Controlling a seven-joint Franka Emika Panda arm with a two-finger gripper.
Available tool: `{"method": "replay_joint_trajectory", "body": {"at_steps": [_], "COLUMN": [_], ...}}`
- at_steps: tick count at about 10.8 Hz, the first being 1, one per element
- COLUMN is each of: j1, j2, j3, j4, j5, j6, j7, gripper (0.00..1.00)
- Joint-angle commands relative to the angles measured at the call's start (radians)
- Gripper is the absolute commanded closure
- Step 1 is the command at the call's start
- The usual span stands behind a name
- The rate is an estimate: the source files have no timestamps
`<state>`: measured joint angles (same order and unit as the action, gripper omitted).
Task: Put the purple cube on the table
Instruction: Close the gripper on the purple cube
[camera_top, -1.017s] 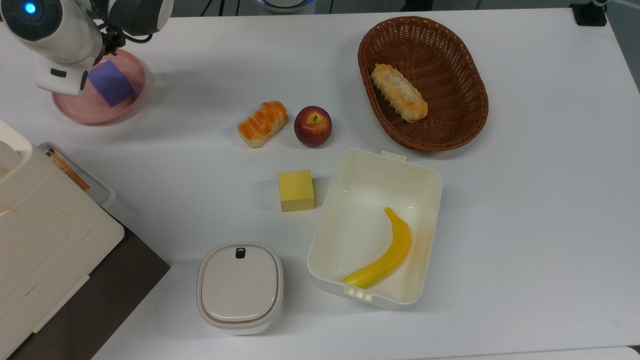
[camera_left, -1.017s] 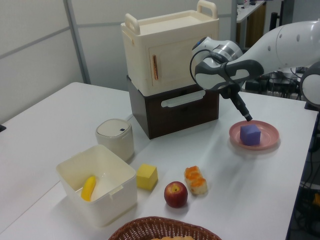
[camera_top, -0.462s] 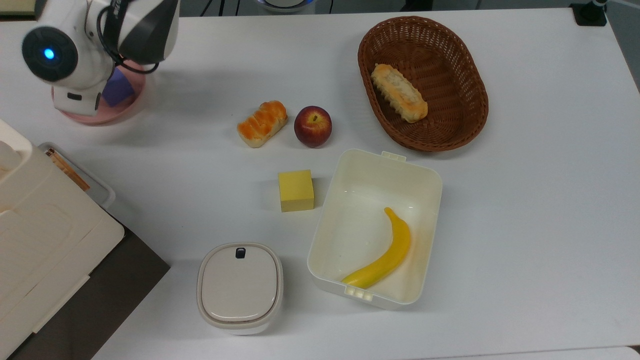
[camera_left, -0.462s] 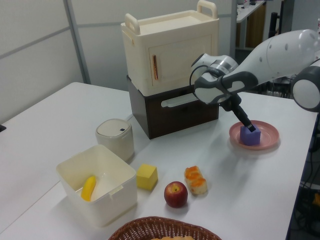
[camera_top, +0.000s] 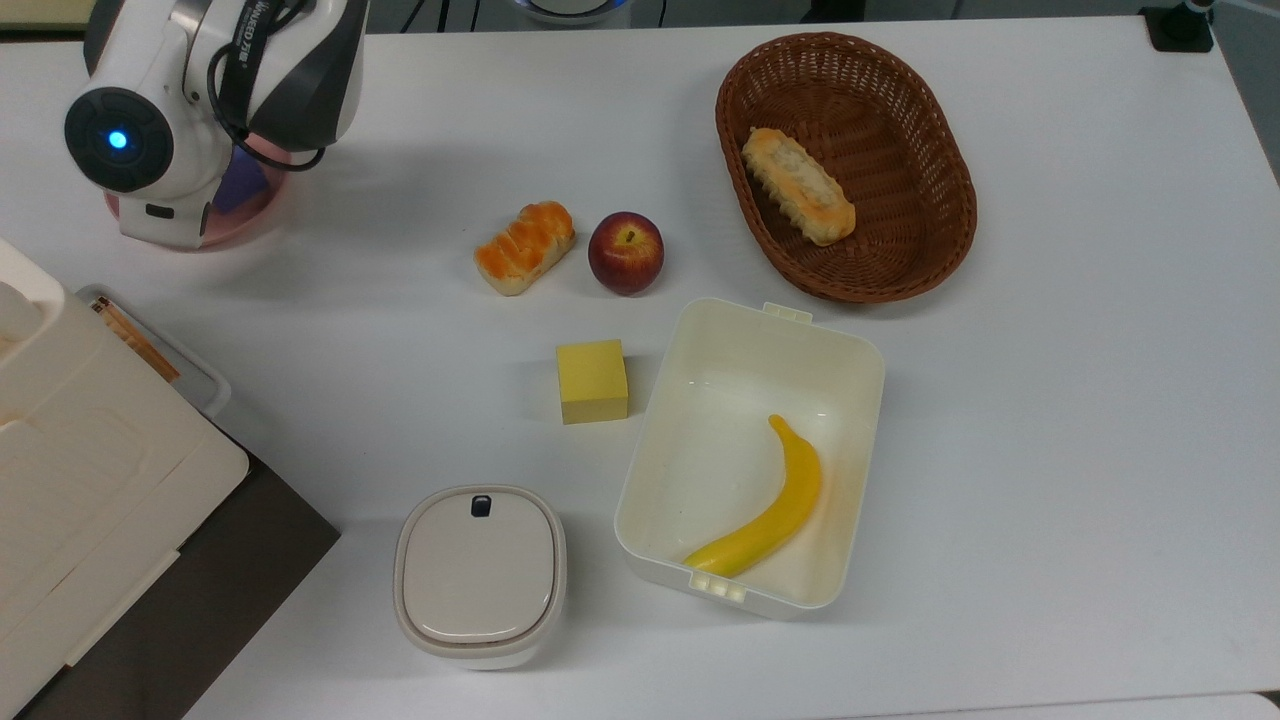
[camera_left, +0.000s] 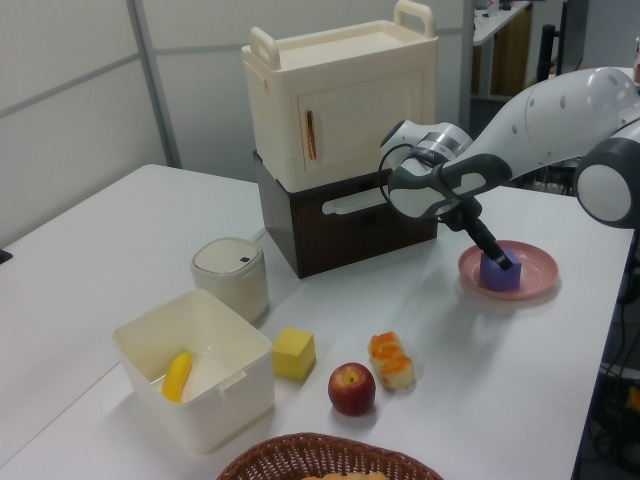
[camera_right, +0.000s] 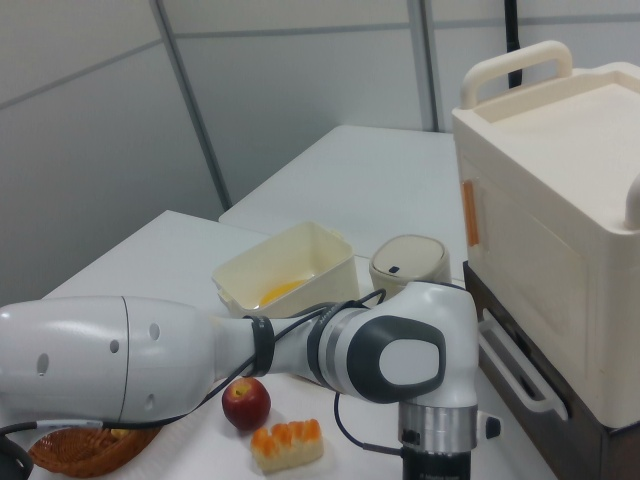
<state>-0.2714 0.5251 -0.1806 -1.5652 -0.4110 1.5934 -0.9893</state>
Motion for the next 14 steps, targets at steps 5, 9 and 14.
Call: {"method": "replay_joint_trajectory", "body": {"at_steps": [5,9,14], "j1": [0.004,0.011,0.015], "j2": [0.0,-0.031,-0.037], "j3": [-0.002,-0.002,-0.002], "j4": [-0.01,0.002,-0.009], "j5": [-0.046,-0.046,-0.045], "j6": [0.023,0.008,0.008], "j7": [-0.002,-0.005,-0.005], "gripper": [0.51,0.54,0.0]}}
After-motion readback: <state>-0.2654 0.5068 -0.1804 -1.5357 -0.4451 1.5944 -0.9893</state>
